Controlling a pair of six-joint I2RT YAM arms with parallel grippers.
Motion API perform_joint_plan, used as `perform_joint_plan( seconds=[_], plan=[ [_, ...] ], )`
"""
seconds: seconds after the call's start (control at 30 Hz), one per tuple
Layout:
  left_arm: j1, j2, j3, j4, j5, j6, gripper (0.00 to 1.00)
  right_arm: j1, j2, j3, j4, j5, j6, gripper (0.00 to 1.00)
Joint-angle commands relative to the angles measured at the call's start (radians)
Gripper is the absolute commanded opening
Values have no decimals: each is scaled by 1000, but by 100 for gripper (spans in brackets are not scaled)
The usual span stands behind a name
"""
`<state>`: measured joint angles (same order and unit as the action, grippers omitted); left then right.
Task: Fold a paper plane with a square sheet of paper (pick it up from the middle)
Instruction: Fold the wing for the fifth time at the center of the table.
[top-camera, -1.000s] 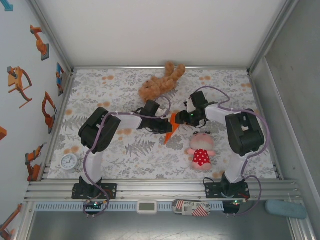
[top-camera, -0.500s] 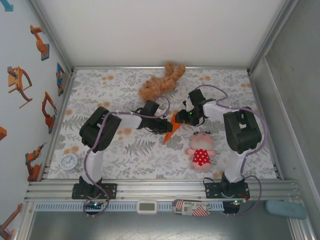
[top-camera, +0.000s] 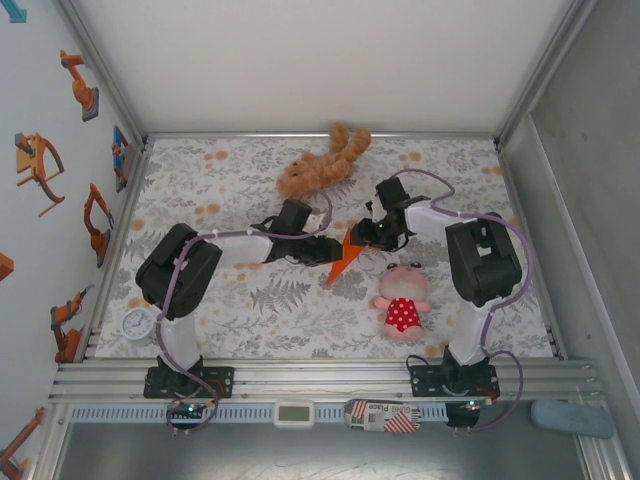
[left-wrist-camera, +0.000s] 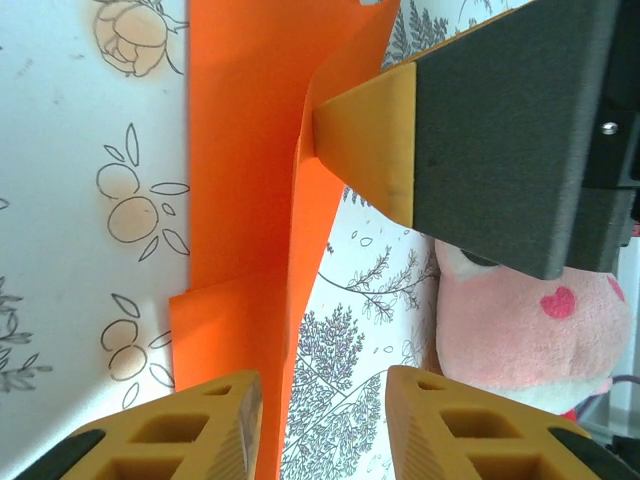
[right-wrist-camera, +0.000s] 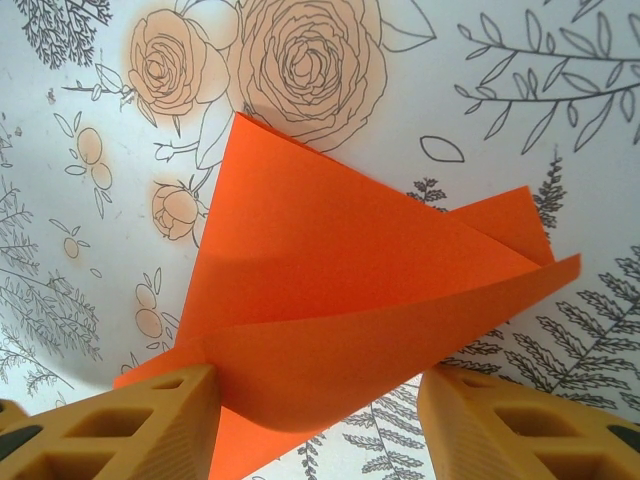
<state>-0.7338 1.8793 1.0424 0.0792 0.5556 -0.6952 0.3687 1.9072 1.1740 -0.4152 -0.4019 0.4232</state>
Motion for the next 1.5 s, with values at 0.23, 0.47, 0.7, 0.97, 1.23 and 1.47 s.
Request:
perform_joint_plan(
  seconds=[0.23,0.47,0.7,0.97,1.23,1.47],
  plan=[
    [-67,-7,8,-122,-166,7,39,6,90,-11,-19,83,23,56],
    [-75,21,33,-161,-195,17,35,7,97,-9,-27,90,23,55],
    [-76,46,32,-169,-198,31,31,7,107,-6,-35,96,25,55],
    [-78,63,30,-168,-203,30,26,6,117,-5,-39,97,23,54],
    [-78,79,29,-182,-212,22,25,6,137,4,-46,101,19,53],
    [-84,100,32,-204,-222,15,25,8,153,16,-62,122,17,54]
  ],
)
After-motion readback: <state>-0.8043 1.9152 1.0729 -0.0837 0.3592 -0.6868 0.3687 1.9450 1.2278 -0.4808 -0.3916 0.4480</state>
